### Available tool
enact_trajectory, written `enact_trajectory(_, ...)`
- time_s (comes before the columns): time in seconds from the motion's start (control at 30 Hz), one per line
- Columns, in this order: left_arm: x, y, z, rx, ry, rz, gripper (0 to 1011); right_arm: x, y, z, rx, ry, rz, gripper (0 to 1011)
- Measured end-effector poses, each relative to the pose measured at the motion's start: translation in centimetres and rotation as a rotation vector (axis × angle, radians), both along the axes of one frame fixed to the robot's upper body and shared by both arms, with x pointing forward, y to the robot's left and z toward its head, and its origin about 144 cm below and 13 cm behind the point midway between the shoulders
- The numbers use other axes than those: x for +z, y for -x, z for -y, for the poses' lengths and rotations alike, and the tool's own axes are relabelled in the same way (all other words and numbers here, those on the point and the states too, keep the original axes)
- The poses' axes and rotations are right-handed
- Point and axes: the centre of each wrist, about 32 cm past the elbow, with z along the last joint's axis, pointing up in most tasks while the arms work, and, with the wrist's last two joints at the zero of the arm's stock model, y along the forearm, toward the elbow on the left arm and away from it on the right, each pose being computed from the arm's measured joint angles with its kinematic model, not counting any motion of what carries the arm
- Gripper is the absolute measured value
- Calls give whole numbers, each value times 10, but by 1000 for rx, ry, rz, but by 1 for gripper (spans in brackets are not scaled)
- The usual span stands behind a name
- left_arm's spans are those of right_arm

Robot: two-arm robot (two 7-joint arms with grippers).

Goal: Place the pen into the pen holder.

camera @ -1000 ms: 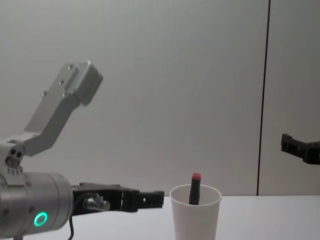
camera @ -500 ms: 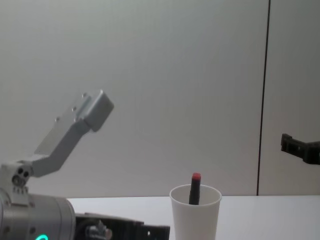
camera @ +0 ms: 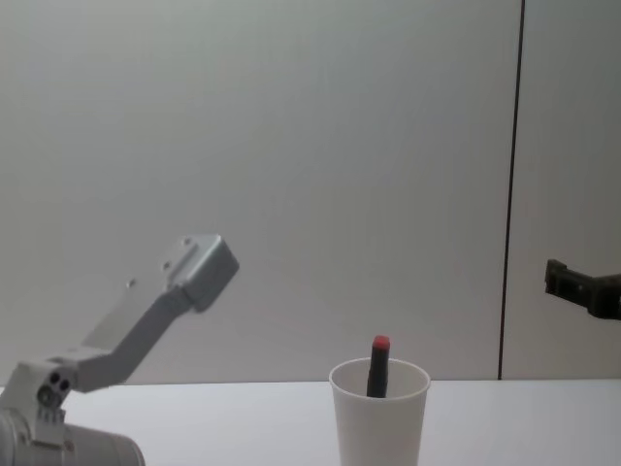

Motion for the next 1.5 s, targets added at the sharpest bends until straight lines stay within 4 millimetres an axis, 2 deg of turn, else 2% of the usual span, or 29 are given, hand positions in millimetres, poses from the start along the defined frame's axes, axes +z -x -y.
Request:
enact_trajectory(0.57,-8,0,3,2,-104,-81,1004,0,0,0,0,0,0,1002)
enact_trajectory(0.63,-9,0,3,2,-113,-87,979,0,0,0,0,0,0,1002)
enact_trajectory(0.83,-11,0,4,3,-139,-101,835,0,0,0,0,0,0,1002)
enact_trajectory(0.87,-11,0,4,3,-139,-101,835,0,0,0,0,0,0,1001)
enact_trajectory(0.97,-12,-1,4,4,-155,-111,699,0,0,0,0,0,0,1002)
enact_trajectory(1.03,-12,-2,5,4,-163,-116,660,0,0,0,0,0,0,1001)
enact_trajectory(1.07,-12,-2,5,5,-170,-120,603,0,0,0,0,0,0,1002)
enact_trajectory(1.2,-13,-3,5,6,-187,-126,502,0,0,0,0,0,0,1002)
enact_trajectory(1.27,-13,-4,5,7,-195,-131,418,0,0,0,0,0,0,1001)
enact_trajectory(1.5,-12,-6,6,5,-214,-142,351,0,0,0,0,0,0,1002)
